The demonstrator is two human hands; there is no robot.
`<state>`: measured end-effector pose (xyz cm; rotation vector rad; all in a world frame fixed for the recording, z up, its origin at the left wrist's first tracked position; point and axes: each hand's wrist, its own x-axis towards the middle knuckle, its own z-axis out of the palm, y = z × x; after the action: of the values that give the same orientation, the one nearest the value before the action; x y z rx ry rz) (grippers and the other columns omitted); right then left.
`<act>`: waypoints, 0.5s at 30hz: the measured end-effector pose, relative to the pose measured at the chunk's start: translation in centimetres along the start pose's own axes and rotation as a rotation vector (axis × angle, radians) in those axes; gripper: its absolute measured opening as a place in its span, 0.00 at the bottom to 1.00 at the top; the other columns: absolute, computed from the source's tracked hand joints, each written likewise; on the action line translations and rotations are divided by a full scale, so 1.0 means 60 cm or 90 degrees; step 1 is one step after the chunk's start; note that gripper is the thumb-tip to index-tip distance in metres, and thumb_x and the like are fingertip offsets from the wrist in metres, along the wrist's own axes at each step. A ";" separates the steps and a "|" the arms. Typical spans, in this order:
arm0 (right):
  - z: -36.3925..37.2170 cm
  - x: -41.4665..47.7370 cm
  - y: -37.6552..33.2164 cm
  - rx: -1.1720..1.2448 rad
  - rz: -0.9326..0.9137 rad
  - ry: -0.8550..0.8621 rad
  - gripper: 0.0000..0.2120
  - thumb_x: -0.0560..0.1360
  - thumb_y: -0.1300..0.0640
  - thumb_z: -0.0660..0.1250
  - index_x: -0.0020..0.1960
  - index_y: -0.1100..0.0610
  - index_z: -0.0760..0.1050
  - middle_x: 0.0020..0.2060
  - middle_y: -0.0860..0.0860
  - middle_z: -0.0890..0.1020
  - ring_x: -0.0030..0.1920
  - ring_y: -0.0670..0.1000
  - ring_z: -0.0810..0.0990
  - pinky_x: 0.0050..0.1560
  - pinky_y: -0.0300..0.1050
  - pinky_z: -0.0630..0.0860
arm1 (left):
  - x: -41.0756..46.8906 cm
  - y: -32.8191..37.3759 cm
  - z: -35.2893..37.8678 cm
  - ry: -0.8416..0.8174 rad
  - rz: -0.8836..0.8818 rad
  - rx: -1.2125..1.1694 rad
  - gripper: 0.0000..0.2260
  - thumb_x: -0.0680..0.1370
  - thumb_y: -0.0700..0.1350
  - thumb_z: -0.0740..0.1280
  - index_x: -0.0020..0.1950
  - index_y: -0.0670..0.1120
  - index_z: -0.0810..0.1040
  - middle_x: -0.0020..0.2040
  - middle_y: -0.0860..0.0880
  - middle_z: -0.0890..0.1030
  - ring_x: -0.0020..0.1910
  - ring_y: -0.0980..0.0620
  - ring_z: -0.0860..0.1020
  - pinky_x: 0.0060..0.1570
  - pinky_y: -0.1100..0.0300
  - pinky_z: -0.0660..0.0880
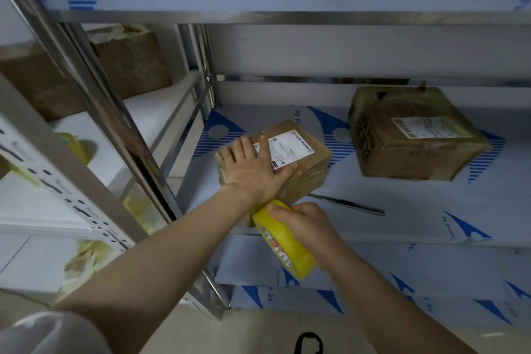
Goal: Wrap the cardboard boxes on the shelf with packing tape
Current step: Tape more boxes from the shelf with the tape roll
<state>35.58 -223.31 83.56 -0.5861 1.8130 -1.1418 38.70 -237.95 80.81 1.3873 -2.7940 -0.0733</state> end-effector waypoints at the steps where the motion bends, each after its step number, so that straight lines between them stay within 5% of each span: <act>1: -0.001 -0.001 -0.001 -0.005 0.001 -0.005 0.15 0.75 0.50 0.68 0.31 0.55 0.76 0.22 0.48 0.79 0.24 0.45 0.78 0.28 0.33 0.73 | 0.007 -0.006 -0.006 0.025 -0.002 0.008 0.44 0.72 0.74 0.42 0.78 0.46 0.51 0.74 0.38 0.57 0.73 0.37 0.55 0.70 0.42 0.51; 4: -0.001 -0.003 -0.001 -0.010 0.012 -0.014 0.14 0.75 0.50 0.68 0.33 0.56 0.77 0.23 0.49 0.79 0.24 0.46 0.78 0.30 0.35 0.75 | 0.033 -0.028 -0.024 0.105 -0.004 0.018 0.33 0.77 0.68 0.48 0.69 0.43 0.66 0.64 0.40 0.69 0.63 0.40 0.67 0.61 0.47 0.63; 10: -0.005 -0.006 -0.004 -0.008 0.013 -0.024 0.13 0.75 0.51 0.68 0.35 0.55 0.77 0.26 0.49 0.79 0.23 0.42 0.77 0.24 0.30 0.72 | 0.097 -0.058 -0.027 0.116 -0.020 -0.127 0.12 0.81 0.45 0.60 0.56 0.37 0.76 0.55 0.39 0.77 0.55 0.39 0.75 0.51 0.50 0.72; 13: -0.005 -0.005 -0.005 -0.009 0.011 -0.027 0.13 0.75 0.51 0.68 0.34 0.55 0.77 0.25 0.48 0.79 0.24 0.43 0.77 0.26 0.30 0.73 | 0.119 -0.087 -0.042 0.079 -0.111 -0.272 0.14 0.82 0.44 0.57 0.56 0.36 0.78 0.52 0.37 0.80 0.52 0.38 0.78 0.51 0.49 0.75; 15: -0.003 -0.002 -0.005 -0.016 0.007 -0.025 0.14 0.75 0.50 0.68 0.33 0.54 0.77 0.24 0.47 0.79 0.24 0.43 0.78 0.28 0.31 0.74 | 0.113 -0.101 -0.033 0.087 -0.112 -0.208 0.17 0.84 0.46 0.52 0.64 0.39 0.73 0.54 0.37 0.78 0.53 0.39 0.77 0.48 0.50 0.74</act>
<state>35.44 -223.30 83.91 -0.6083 1.7971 -1.0952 39.50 -247.10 82.48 1.4830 -2.4098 -0.4025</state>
